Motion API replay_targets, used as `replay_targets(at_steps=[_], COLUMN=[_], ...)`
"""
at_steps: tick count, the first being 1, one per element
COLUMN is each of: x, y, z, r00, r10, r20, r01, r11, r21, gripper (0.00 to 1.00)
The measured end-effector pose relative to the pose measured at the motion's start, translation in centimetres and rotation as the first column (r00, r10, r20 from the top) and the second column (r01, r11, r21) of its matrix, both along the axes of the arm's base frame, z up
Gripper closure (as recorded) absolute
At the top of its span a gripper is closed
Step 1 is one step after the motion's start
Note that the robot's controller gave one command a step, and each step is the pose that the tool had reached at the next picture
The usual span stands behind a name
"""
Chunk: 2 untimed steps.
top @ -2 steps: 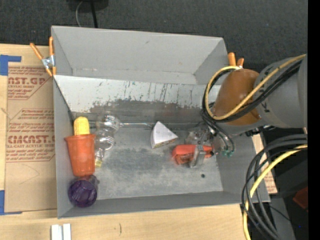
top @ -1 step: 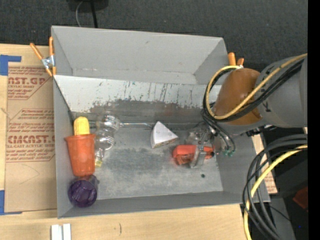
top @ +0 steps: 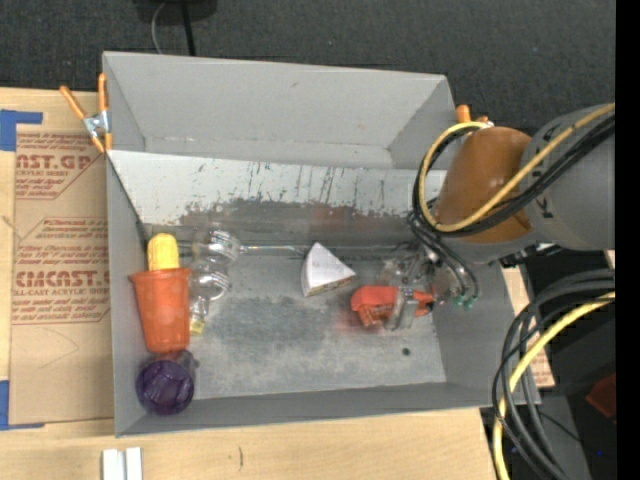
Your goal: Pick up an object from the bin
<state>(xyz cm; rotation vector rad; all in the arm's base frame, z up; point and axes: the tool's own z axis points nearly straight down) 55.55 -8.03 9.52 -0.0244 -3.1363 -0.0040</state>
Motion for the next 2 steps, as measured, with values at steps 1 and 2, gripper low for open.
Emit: replay_targets(at_steps=[1, 2], x=[0.2, 0.3], y=[0.0, 0.0], z=[2.3, 3.8], r00=[1.000, 1.000], r10=[0.000, 0.000], r20=[0.007, 0.012], r01=[0.000, 0.000], r11=[1.000, 1.000], r21=[-0.001, -0.002], gripper=[1.00, 1.00])
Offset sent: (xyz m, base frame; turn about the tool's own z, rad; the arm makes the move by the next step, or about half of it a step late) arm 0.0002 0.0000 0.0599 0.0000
